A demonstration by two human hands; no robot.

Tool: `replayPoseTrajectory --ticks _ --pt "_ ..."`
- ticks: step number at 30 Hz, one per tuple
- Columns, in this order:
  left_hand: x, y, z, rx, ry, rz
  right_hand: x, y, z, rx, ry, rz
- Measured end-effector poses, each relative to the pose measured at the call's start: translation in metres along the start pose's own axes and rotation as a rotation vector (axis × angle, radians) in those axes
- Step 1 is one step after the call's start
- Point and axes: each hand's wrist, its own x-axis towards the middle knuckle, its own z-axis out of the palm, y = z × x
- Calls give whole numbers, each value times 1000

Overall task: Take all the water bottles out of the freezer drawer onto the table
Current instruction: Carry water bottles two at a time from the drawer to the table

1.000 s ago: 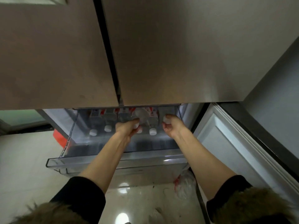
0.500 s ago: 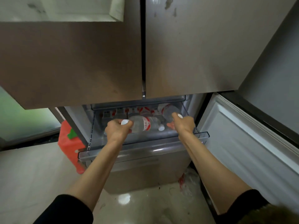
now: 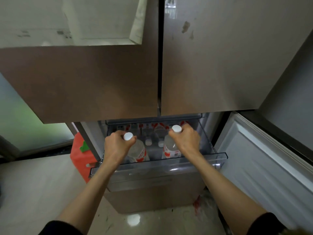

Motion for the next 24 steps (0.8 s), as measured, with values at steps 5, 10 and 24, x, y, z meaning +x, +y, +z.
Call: replayPoseTrajectory --ticks 5,10,24 --pt "6 -2 8 58 23 76 1 -7 16 -6 -107 -40" --pt "9 -12 29 36 -44 116 -4 2 23 24 -224 -123" --pt "21 -42 30 -361 -674 101 26 32 9 141 -784 -182"
